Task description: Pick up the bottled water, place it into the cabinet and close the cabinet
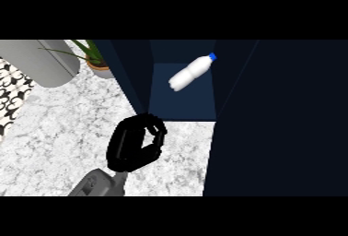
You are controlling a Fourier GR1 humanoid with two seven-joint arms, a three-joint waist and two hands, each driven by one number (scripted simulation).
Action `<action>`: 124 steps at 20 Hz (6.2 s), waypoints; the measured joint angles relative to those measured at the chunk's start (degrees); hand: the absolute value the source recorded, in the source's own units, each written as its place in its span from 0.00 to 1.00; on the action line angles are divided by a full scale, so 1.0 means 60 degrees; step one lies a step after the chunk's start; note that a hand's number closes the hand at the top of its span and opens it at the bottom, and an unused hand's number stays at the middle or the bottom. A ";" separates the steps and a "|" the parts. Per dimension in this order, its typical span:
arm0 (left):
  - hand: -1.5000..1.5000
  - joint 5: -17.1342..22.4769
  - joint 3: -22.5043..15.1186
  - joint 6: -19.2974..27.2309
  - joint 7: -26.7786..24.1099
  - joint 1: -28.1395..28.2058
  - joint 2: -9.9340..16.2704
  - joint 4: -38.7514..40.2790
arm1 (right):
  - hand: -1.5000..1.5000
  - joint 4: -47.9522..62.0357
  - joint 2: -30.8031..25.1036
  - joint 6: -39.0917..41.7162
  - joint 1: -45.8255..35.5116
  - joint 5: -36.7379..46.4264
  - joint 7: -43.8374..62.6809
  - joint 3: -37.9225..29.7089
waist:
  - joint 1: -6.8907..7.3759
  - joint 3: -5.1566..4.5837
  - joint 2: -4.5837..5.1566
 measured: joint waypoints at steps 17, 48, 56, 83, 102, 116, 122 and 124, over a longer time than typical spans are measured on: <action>0.00 0.1688 0.1805 -0.1140 0.0143 0.3257 0.2513 -0.3010 | 1.00 -0.0098 -0.1454 0.0437 -0.1121 0.0537 0.0529 0.2141 | 0.0125 -0.0057 -0.0055; 0.00 0.3486 0.3843 -0.4007 0.0371 0.5001 0.4847 -0.3873 | 1.00 0.0013 -0.1576 0.0086 -0.4107 -0.0007 0.2480 0.2626 | 0.1700 -0.0182 0.0368; 0.00 0.3583 0.3967 -0.4318 0.0506 0.4864 0.5098 -0.3814 | 1.00 0.0000 -0.2014 0.0813 -0.5566 -0.0078 0.2969 0.2365 | 0.2132 -0.0263 0.0389; 0.00 0.3943 0.4392 -0.4937 0.0607 0.4613 0.5434 -0.3487 | 1.00 0.0516 -0.1351 0.1400 -0.7201 -0.1118 0.4061 0.2343 | 0.2519 -0.0278 0.0732; 0.00 0.4149 0.4594 -0.5204 0.0734 0.4444 0.5588 -0.3105 | 1.00 0.2700 -0.0046 0.1199 -1.0832 -0.2574 0.6429 0.1157 | 0.2444 -0.0230 0.0619; 0.00 0.4320 0.4709 -0.5370 0.0783 0.4443 0.5540 -0.2697 | 1.00 0.7941 0.2402 -0.1258 -1.5539 -0.1862 0.8586 -0.0301 | 0.2057 0.0002 0.0567; 0.00 0.4297 0.4827 -0.5533 0.0655 0.4518 0.5483 -0.2470 | 1.00 0.9785 0.2913 -0.2693 -1.7069 -0.1291 0.8505 -0.0765 | 0.1845 0.0051 0.0474; 0.00 0.4280 0.4860 -0.5538 0.0607 0.4531 0.5439 -0.2414 | 1.00 1.0149 0.3028 -0.3041 -1.7298 -0.1292 0.8436 -0.0759 | 0.1747 0.0069 0.0431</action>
